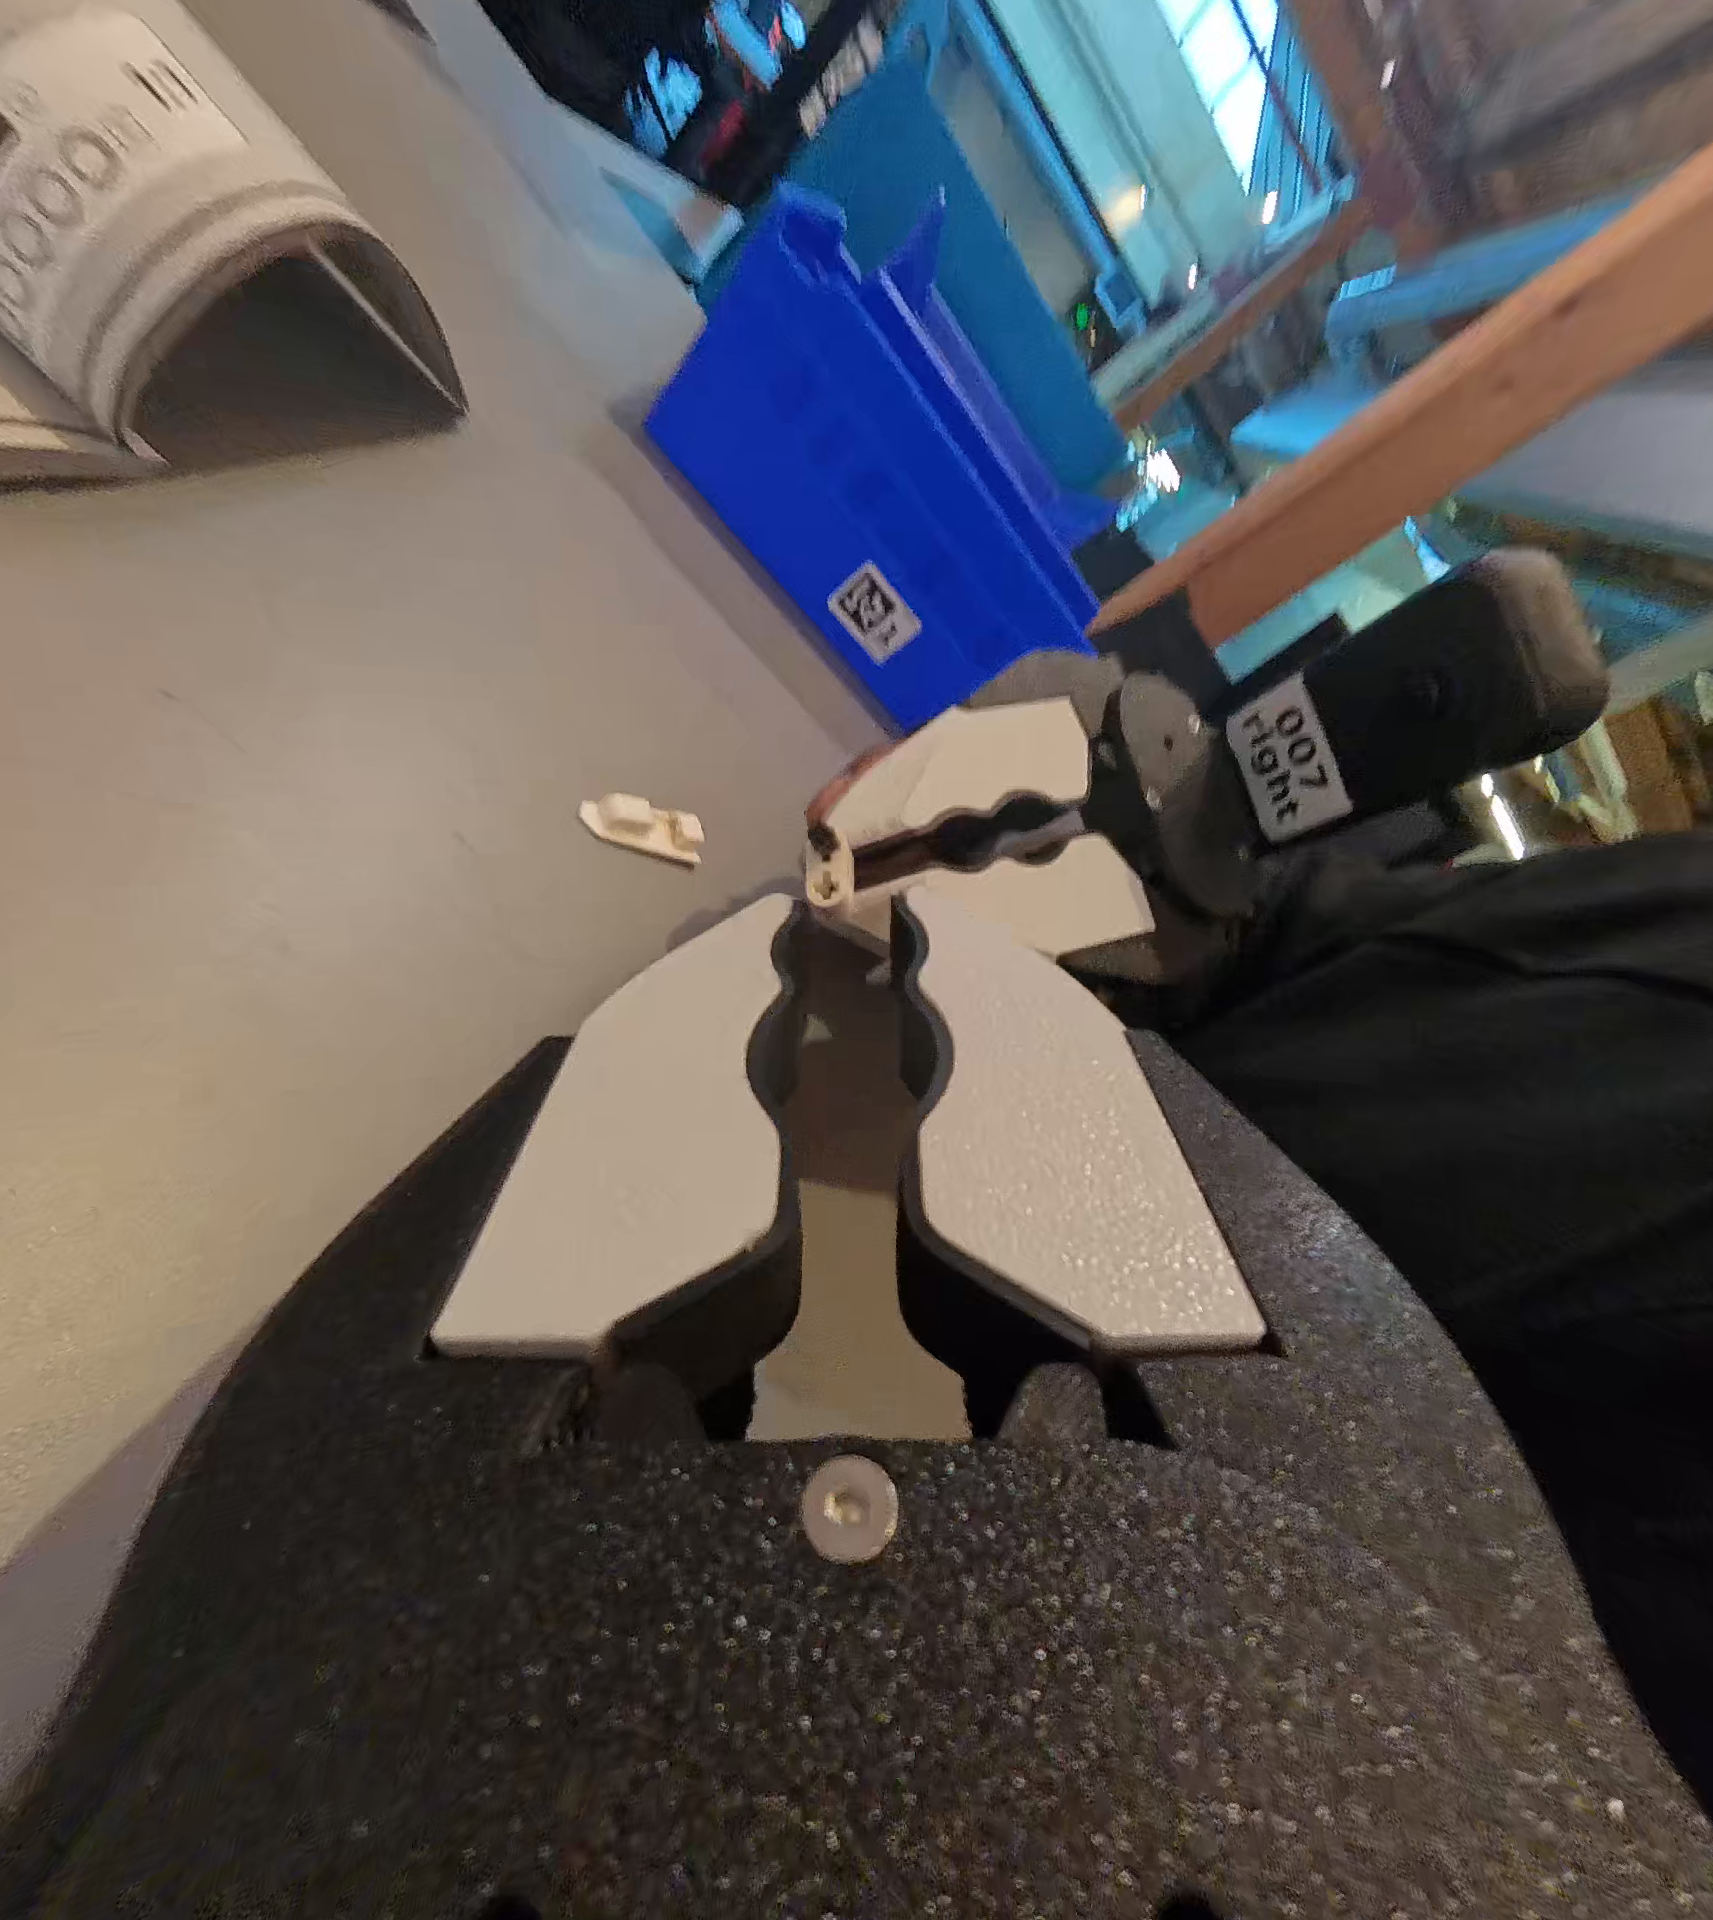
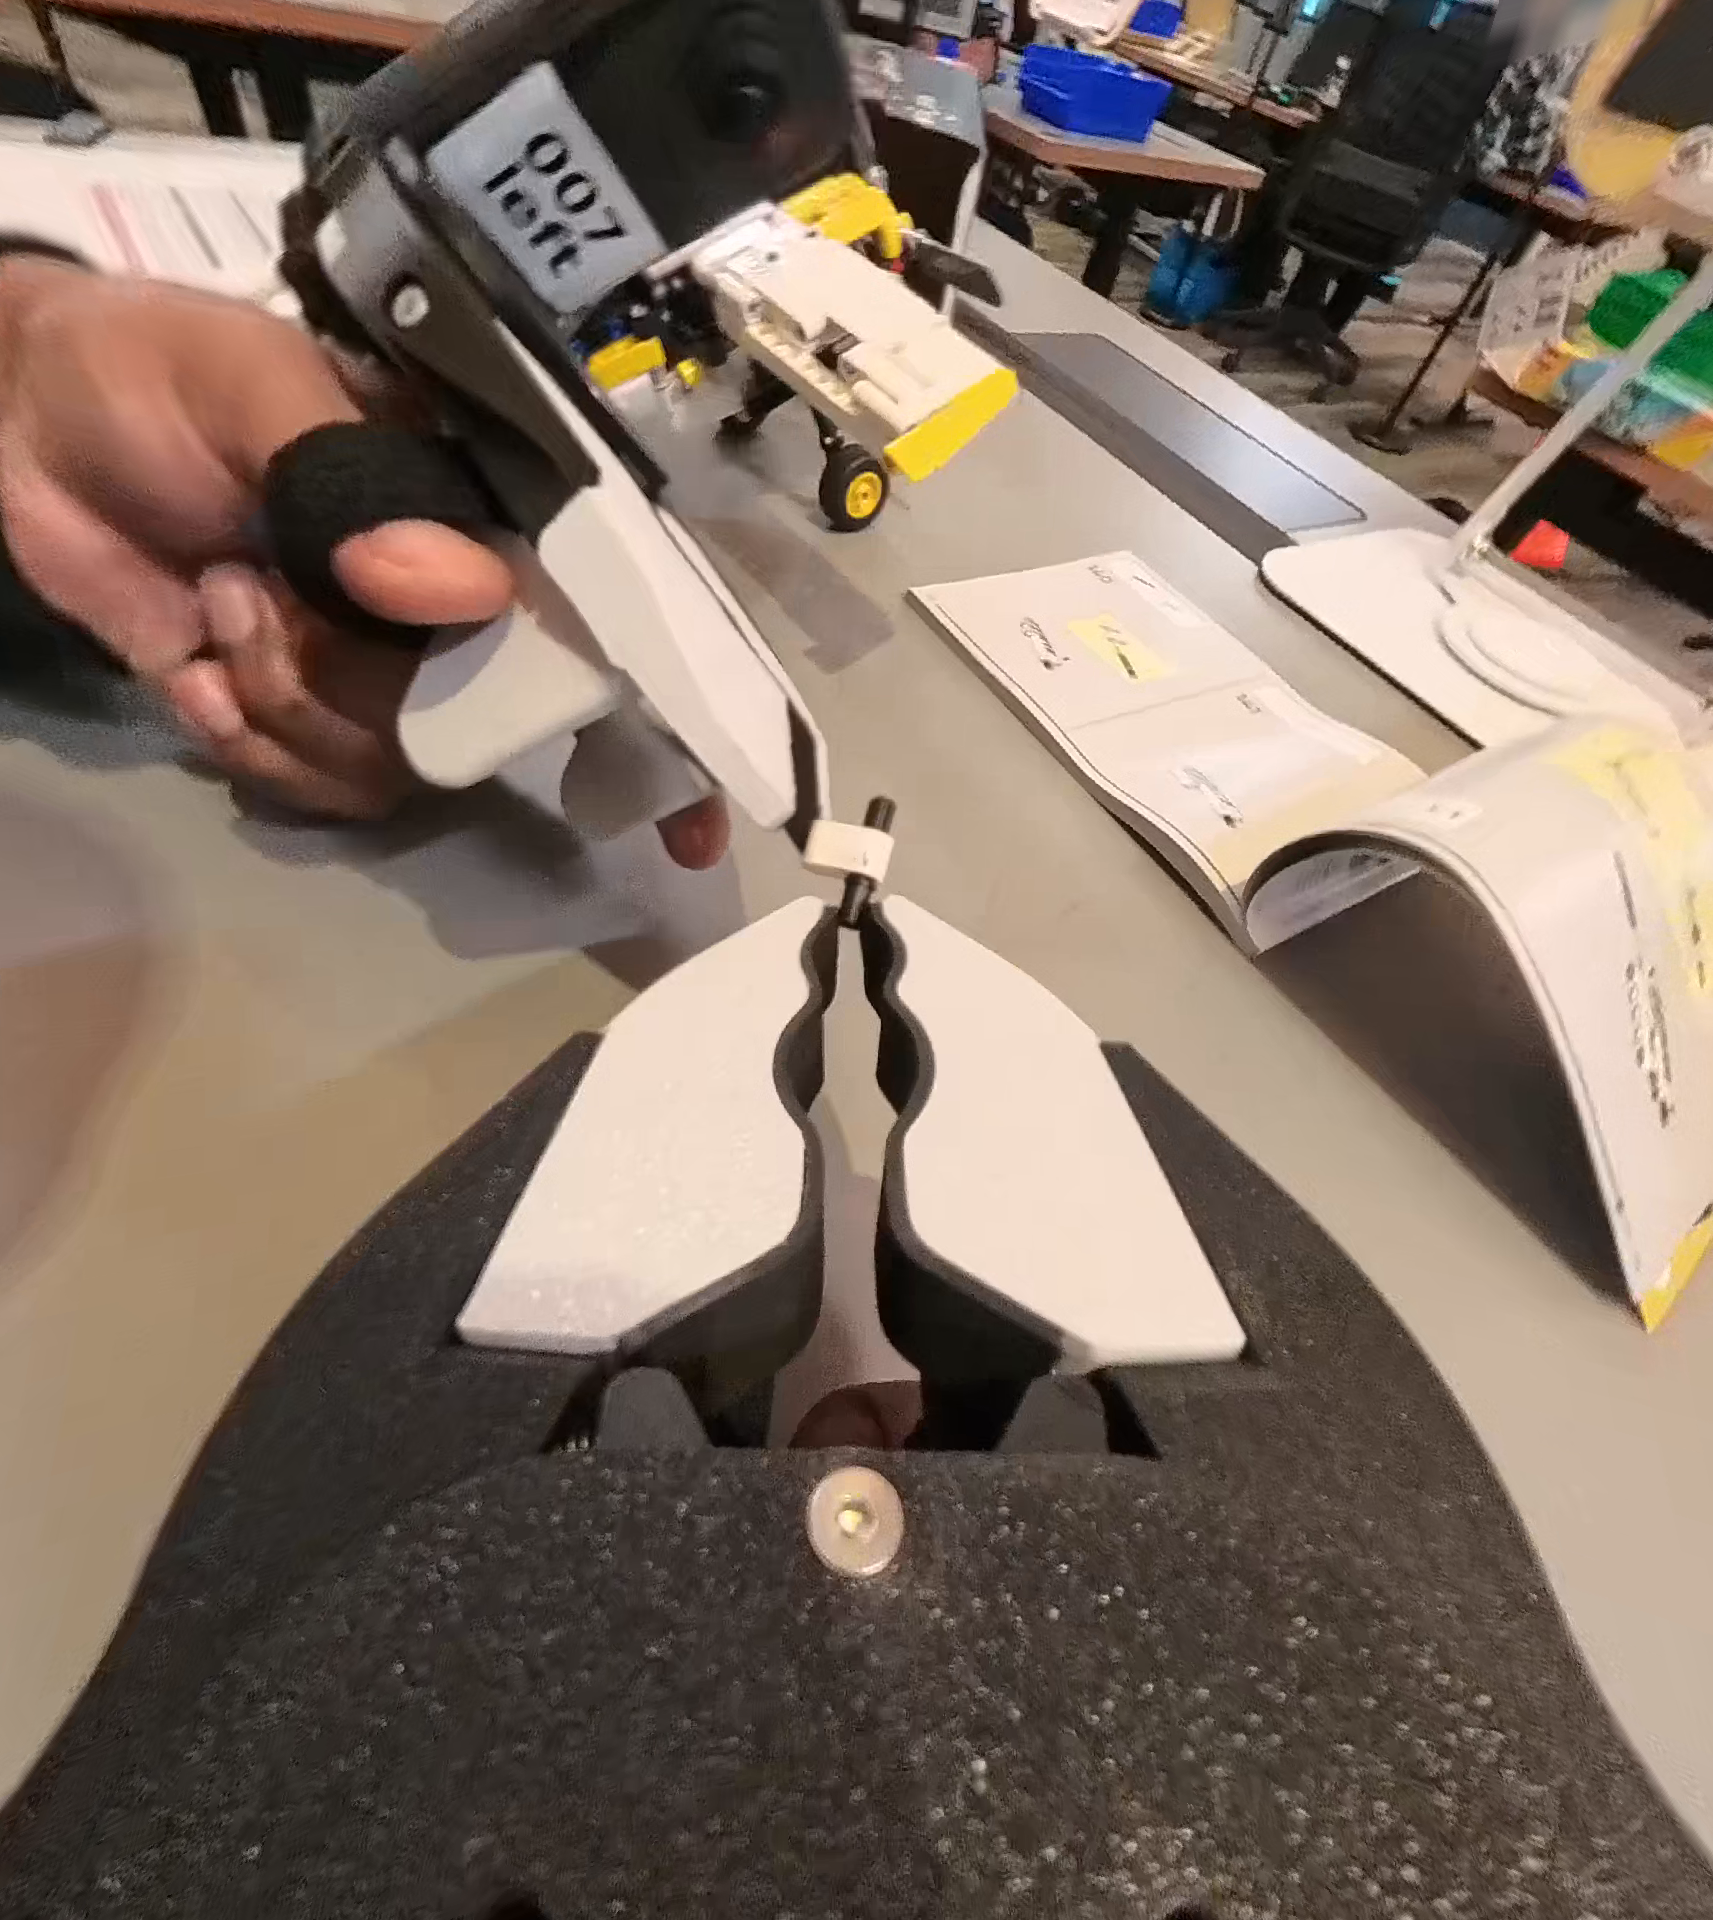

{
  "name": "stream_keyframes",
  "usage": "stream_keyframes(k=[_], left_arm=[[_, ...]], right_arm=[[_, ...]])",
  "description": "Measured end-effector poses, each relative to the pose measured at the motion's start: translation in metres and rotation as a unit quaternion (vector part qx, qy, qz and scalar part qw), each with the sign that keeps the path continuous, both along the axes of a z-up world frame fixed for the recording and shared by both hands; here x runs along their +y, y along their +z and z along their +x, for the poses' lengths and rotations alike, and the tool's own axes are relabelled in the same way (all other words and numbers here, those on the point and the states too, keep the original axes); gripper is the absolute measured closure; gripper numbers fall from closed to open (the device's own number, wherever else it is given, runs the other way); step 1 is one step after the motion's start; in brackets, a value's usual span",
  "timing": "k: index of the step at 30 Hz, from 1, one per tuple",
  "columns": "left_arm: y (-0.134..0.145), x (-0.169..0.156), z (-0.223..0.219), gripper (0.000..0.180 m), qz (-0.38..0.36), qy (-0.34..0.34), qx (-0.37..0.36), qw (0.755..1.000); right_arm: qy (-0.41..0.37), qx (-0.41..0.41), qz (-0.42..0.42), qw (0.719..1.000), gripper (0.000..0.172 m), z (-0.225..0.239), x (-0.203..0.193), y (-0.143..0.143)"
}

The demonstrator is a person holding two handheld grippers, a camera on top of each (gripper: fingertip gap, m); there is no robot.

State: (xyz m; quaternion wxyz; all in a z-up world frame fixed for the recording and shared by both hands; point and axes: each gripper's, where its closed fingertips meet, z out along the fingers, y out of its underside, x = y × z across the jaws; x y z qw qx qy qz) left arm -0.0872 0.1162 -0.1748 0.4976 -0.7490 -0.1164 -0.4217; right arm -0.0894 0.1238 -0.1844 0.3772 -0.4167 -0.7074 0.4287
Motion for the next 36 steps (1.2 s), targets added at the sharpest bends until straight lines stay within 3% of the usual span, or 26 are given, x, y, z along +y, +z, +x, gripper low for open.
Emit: stream_keyframes(k=[7, 13, 17, 20, 25, 36], left_arm=[[0.006, 0.008, -0.002, 0.166, 0.025, 0.039, -0.04, 0.998], [0.017, 0.008, -0.003, 0.173, 0.066, 0.05, -0.038, 0.996], [0.012, 0.004, -0.001, 0.173, 0.048, 0.022, -0.023, 0.998], [0.009, 0.001, 0.0, 0.173, 0.023, -0.001, -0.031, 0.999], [0.006, -0.004, 0.003, 0.173, -0.01, -0.034, -0.041, 0.999], [-0.007, -0.005, 0.012, 0.173, -0.041, -0.065, -0.04, 0.996]], right_arm=[[-0.056, 0.015, -0.08, 0.995, 0.168, -0.002, 0.004, 0.01], [-0.05, 0.035, -0.092, 0.994, 0.167, -0.001, -0.004, 0.014], [-0.009, 0.058, -0.031, 0.998, 0.159, 0.0, -0.005, 0.015], [0.024, 0.084, 0.071, 0.994, 0.152, 0.001, -0.004, 0.012], [0.066, 0.143, 0.258, 0.953, 0.151, 0.004, -0.004, 0.007], [0.105, 0.135, 0.253, 0.952, 0.153, 0.01, -0.017, 0.0]])
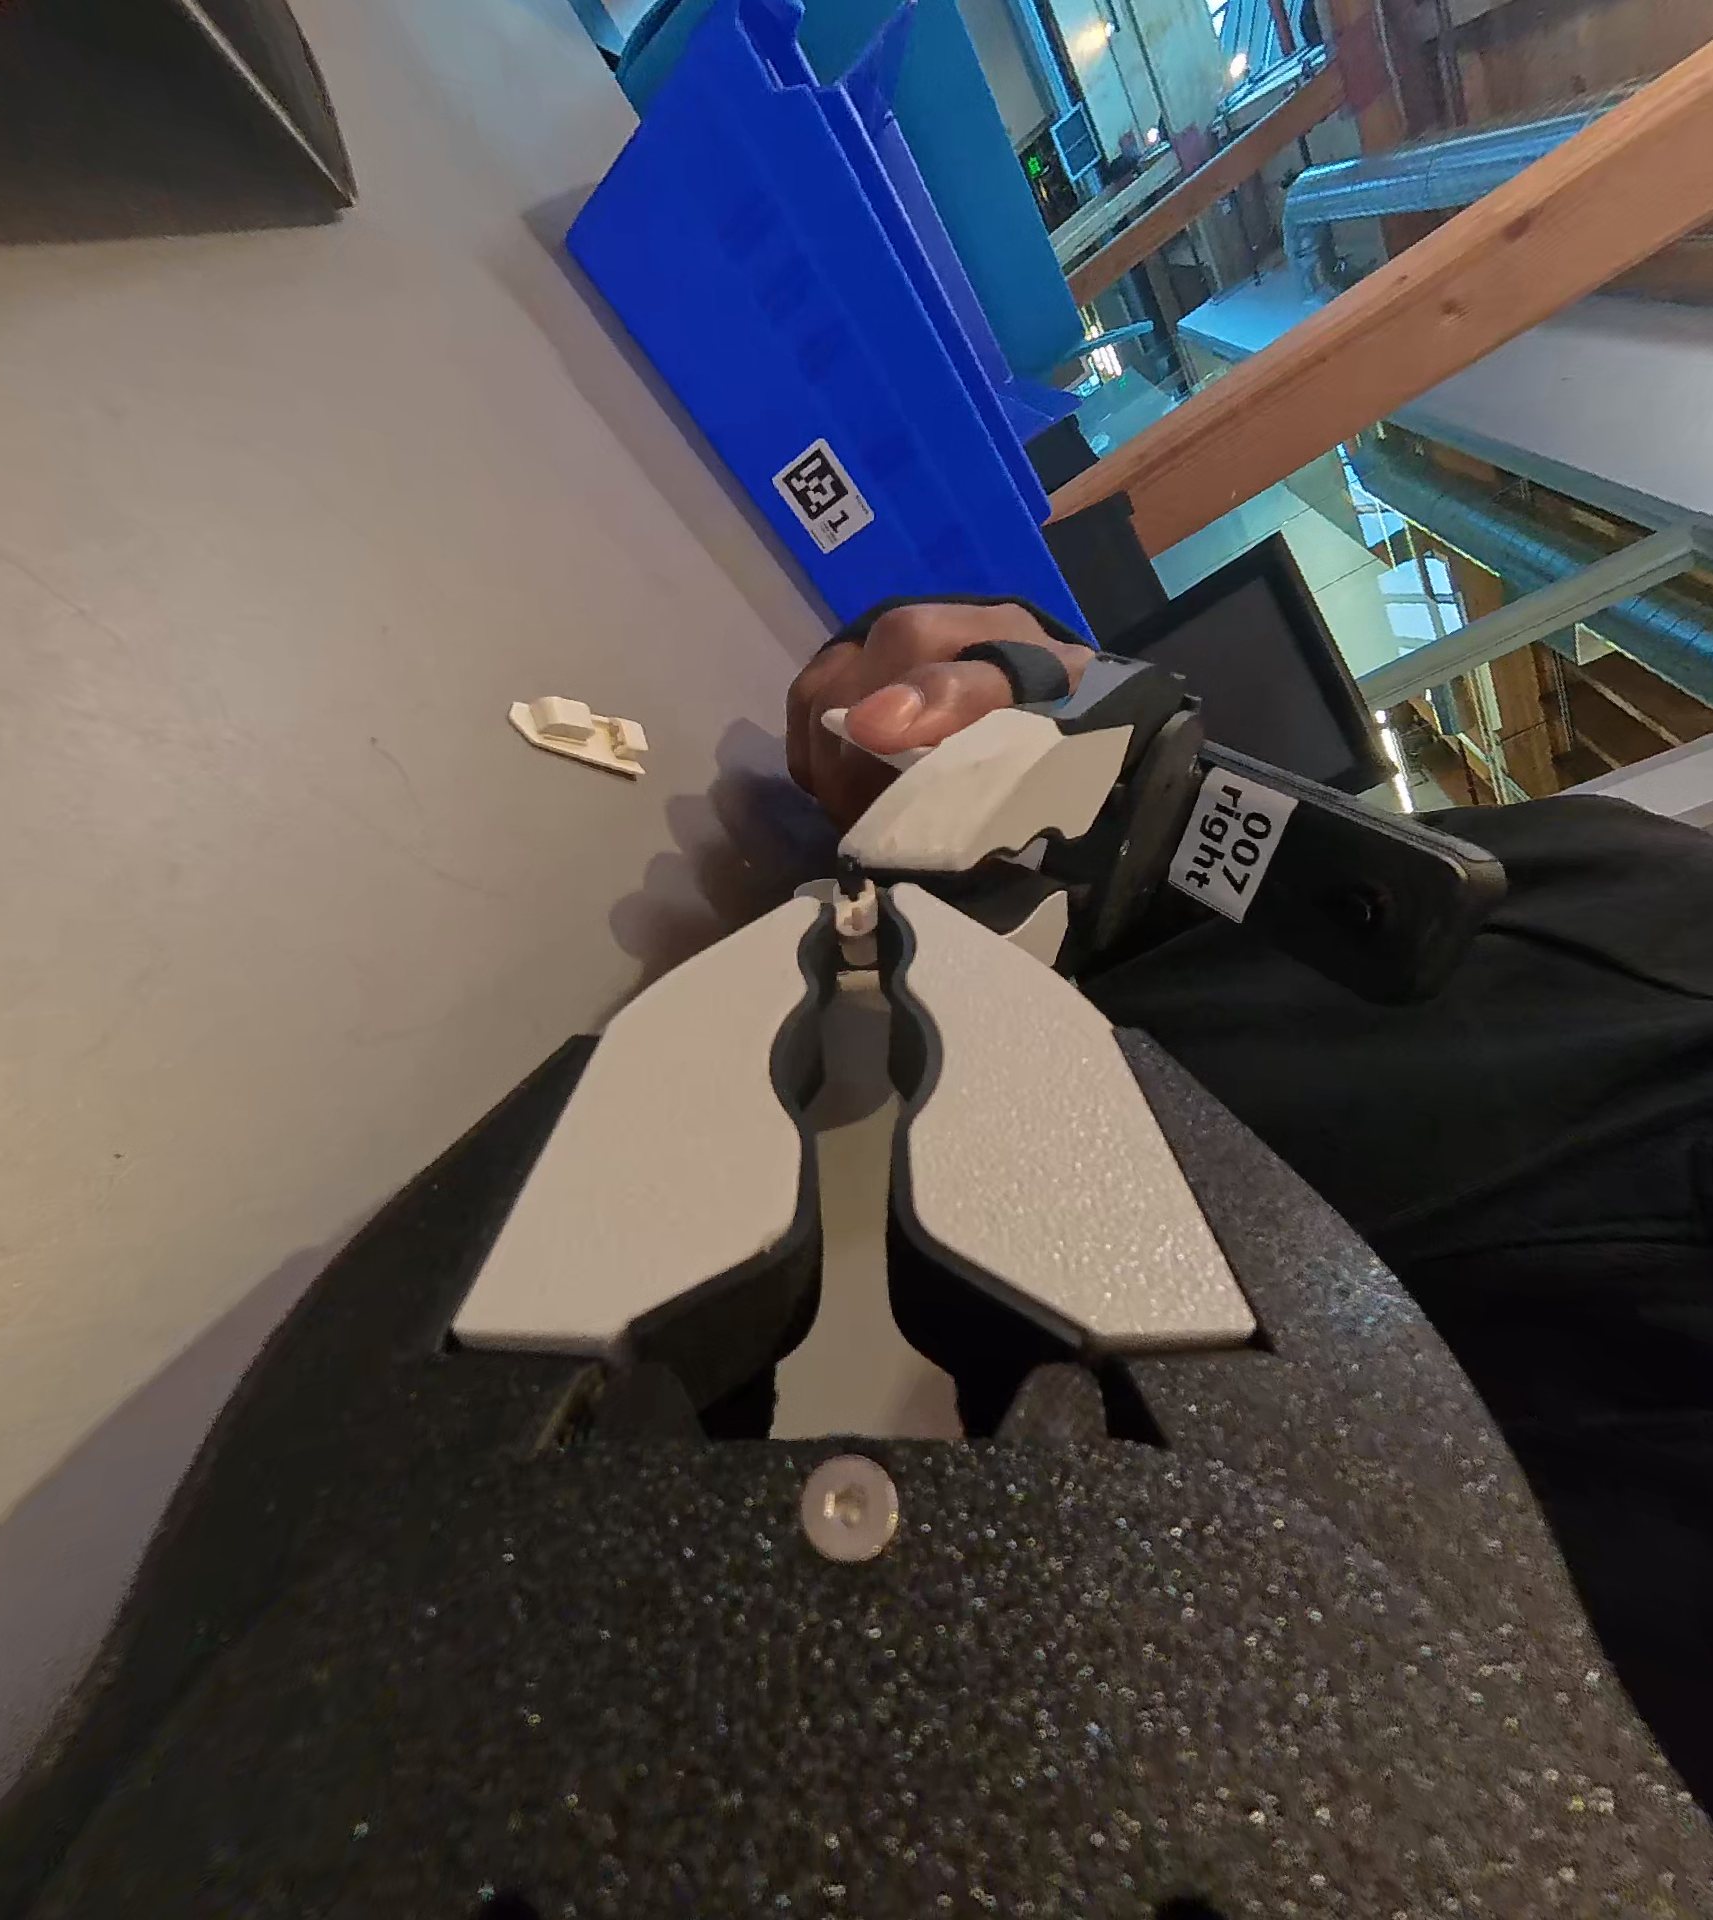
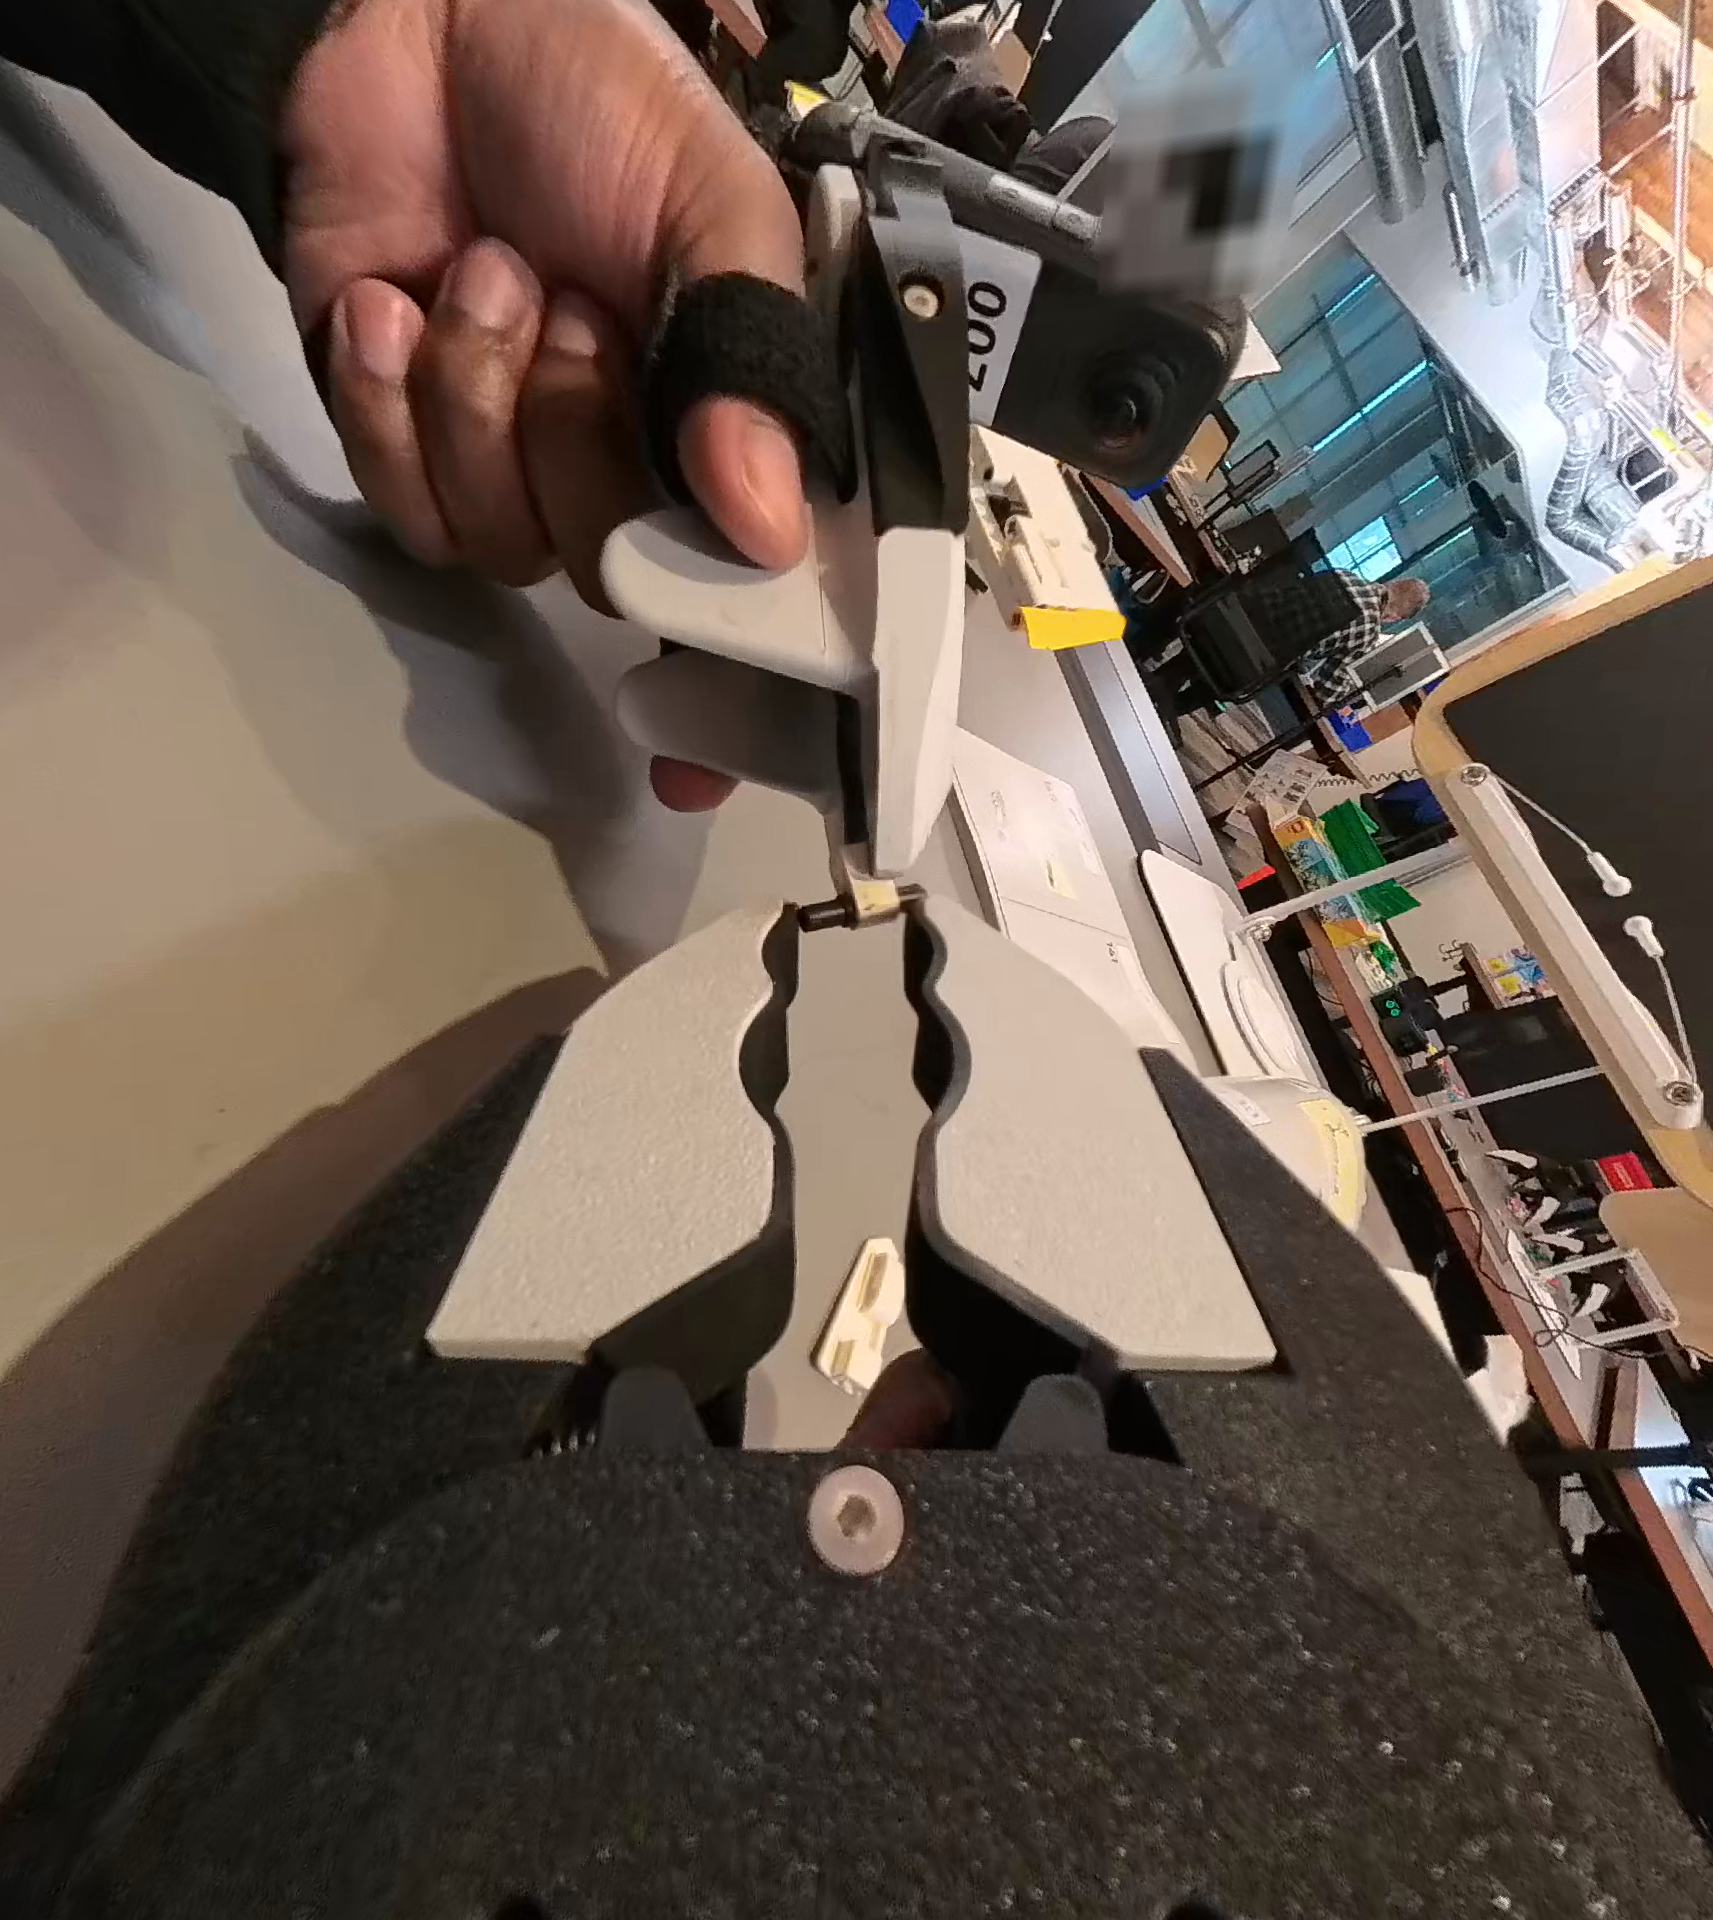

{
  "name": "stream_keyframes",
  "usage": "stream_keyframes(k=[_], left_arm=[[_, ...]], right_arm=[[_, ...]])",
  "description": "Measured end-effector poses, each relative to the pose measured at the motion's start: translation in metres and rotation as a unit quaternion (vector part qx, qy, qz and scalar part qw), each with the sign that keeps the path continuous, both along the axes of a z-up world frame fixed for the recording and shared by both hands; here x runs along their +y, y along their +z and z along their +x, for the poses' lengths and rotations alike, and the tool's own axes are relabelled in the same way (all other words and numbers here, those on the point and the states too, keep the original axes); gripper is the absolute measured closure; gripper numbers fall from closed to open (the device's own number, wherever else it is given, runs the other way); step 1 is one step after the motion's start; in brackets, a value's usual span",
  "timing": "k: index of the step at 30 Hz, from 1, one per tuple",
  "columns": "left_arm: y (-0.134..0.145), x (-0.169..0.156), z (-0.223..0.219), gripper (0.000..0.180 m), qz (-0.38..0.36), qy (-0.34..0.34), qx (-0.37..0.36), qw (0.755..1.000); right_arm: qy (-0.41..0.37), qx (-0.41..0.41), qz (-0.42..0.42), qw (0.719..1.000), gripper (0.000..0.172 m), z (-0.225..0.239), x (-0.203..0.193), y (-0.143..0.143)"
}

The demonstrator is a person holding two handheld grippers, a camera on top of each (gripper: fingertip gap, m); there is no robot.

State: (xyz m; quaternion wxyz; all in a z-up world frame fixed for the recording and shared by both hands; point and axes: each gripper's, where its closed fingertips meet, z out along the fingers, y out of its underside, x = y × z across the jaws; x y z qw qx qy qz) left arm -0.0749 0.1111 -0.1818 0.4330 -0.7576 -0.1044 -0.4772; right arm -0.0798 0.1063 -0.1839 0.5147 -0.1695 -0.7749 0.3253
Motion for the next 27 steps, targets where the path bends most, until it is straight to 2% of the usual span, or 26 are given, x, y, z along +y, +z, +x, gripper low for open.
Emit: stream_keyframes(k=[9, 27], left_arm=[[-0.01, 0.001, 0.001, 0.174, -0.017, 0.003, 0.011, 1.0], [-0.019, 0.004, 0.002, 0.173, -0.029, 0.014, 0.052, 0.998]], right_arm=[[-0.005, -0.038, -0.006, 0.999, 0.156, 0.001, -0.001, -0.01], [-0.036, -0.064, 0.013, 0.997, 0.156, 0.001, 0.001, -0.019]])
